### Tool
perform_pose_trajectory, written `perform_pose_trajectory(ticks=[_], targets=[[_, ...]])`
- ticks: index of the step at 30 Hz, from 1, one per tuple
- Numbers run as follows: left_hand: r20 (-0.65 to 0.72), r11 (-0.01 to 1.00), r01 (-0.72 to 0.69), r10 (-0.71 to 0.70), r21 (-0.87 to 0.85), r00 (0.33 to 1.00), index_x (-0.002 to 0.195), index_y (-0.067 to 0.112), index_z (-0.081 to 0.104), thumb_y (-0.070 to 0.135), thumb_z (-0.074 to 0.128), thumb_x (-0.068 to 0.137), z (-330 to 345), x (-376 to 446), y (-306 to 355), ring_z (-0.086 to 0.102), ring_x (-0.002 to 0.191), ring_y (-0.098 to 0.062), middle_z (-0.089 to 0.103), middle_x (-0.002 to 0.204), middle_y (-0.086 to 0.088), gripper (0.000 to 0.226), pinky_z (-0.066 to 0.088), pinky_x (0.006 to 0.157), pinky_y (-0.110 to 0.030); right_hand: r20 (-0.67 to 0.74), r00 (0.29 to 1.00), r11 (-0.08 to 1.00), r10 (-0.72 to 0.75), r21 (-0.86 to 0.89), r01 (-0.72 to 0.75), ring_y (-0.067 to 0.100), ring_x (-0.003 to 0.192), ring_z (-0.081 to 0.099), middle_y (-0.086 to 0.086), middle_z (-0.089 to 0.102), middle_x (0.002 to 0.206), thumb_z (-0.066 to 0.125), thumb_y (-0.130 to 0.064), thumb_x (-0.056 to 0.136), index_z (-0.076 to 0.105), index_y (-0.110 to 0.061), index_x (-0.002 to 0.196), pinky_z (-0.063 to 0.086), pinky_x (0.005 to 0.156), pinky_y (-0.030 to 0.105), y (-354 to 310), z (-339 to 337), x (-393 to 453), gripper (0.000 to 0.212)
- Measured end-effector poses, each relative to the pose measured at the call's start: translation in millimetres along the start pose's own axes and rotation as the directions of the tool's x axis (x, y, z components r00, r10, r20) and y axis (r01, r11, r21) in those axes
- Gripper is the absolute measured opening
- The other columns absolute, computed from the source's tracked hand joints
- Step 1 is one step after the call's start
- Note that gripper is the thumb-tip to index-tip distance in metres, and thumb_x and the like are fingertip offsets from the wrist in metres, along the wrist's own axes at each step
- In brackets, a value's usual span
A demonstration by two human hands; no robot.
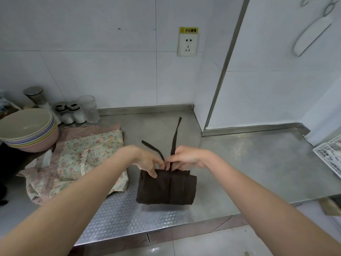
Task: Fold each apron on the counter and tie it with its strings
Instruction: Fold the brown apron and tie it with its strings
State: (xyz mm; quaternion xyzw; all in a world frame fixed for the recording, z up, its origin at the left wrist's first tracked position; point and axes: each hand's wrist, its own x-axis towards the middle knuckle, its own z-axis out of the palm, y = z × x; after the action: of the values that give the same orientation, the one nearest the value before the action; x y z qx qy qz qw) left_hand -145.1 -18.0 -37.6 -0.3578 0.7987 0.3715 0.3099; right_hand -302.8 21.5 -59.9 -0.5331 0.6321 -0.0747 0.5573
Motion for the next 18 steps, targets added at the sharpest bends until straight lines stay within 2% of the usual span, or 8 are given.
perform_pose_trajectory(ticks=[2, 7, 8, 11, 13, 15, 16, 18], targets=[[-0.101, 0.998, 0.049, -0.047, 0.026, 0.994, 0.135, 0.013, 0.042, 0.016, 0.049, 0.095, 1, 5, 0, 0.046, 0.120, -0.024, 0.047, 0.134, -0.008, 0.040, 0.035, 0.096, -0.026, -0.074, 0.994, 0.996, -0.083, -0.031, 0.081, 0.019, 0.090, 0.060, 0.014, 0.066, 0.105, 0.049, -0.022, 0.097, 0.066, -0.001, 0.107, 0.047, 0.082, 0.025, -3, 2, -3, 0.029], [-0.244, 0.995, 0.064, -0.079, -0.070, 0.967, 0.134, 0.008, 0.043, 0.013, 0.050, 0.095, 3, 8, -2, 0.046, 0.122, -0.024, 0.048, 0.134, -0.009, 0.040, 0.037, 0.091, -0.022, -0.067, 0.976, 0.892, -0.207, -0.423, 0.160, 0.017, 0.119, 0.051, 0.002, 0.056, 0.130, 0.060, -0.022, 0.090, 0.060, -0.014, 0.124, 0.036, 0.100, 0.023, -2, 5, -9, 0.035], [-0.251, 0.993, 0.044, -0.072, -0.114, 0.965, 0.133, 0.007, 0.044, 0.012, 0.050, 0.095, 3, 9, -3, 0.049, 0.118, -0.024, 0.050, 0.132, -0.010, 0.039, 0.038, 0.087, -0.020, -0.076, 0.970, 0.880, -0.231, -0.442, 0.175, 0.017, 0.119, 0.052, 0.002, 0.057, 0.130, 0.065, -0.017, 0.086, 0.060, -0.014, 0.124, 0.038, 0.100, 0.024, 1, 6, -7, 0.038], [-0.225, 0.935, -0.052, -0.031, -0.352, 0.974, 0.117, 0.009, 0.054, 0.013, 0.052, 0.094, 4, 11, -9, 0.057, 0.093, -0.018, 0.059, 0.109, -0.009, 0.023, 0.046, 0.074, -0.018, -0.188, 0.923, 0.865, -0.336, -0.449, 0.224, 0.020, 0.104, 0.059, 0.007, 0.066, 0.112, 0.071, -0.005, 0.075, 0.068, -0.011, 0.109, 0.039, 0.076, 0.018, 8, 5, -3, 0.035], [-0.295, 0.787, -0.179, -0.004, -0.591, 0.956, 0.103, 0.015, 0.058, 0.021, 0.052, 0.095, 5, 7, -16, 0.057, 0.083, -0.012, 0.061, 0.097, -0.002, 0.012, 0.047, 0.074, -0.022, -0.234, 0.906, 0.873, -0.353, -0.430, 0.229, 0.018, 0.098, 0.061, 0.006, 0.069, 0.103, 0.072, 0.000, 0.071, 0.071, -0.011, 0.099, 0.037, 0.072, 0.017, 9, -7, -3, 0.030], [-0.459, 0.599, -0.361, -0.013, -0.715, 0.888, 0.109, 0.017, 0.059, 0.023, 0.048, 0.096, 6, 5, -23, 0.059, 0.089, -0.010, 0.062, 0.107, 0.003, 0.017, 0.044, 0.078, -0.023, -0.246, 0.911, 0.912, -0.331, -0.333, 0.241, 0.013, 0.088, 0.062, 0.001, 0.068, 0.090, 0.071, 0.006, 0.069, 0.071, -0.015, 0.087, 0.043, 0.074, 0.018, 11, -21, -7, 0.028], [-0.527, 0.560, -0.428, -0.018, -0.709, 0.850, 0.115, 0.018, 0.059, 0.020, 0.046, 0.097, 6, 5, -24, 0.056, 0.099, -0.009, 0.059, 0.116, 0.007, 0.022, 0.041, 0.084, -0.025, -0.248, 0.915, 0.935, -0.319, -0.241, 0.260, 0.009, 0.079, 0.061, -0.001, 0.067, 0.082, 0.070, 0.010, 0.068, 0.069, -0.017, 0.080, 0.045, 0.073, 0.018, 11, -27, -10, 0.029], [-0.577, 0.598, -0.464, 0.003, -0.654, 0.817, 0.120, 0.021, 0.057, 0.016, 0.042, 0.098, 8, 8, -19, 0.047, 0.116, -0.006, 0.053, 0.125, 0.011, 0.027, 0.032, 0.098, -0.024, -0.254, 0.916, 0.948, -0.310, -0.008, 0.319, 0.003, 0.065, 0.058, -0.002, 0.063, 0.070, 0.066, 0.018, 0.066, 0.065, -0.016, 0.072, 0.045, 0.067, 0.014, 10, -32, -15, 0.035]])
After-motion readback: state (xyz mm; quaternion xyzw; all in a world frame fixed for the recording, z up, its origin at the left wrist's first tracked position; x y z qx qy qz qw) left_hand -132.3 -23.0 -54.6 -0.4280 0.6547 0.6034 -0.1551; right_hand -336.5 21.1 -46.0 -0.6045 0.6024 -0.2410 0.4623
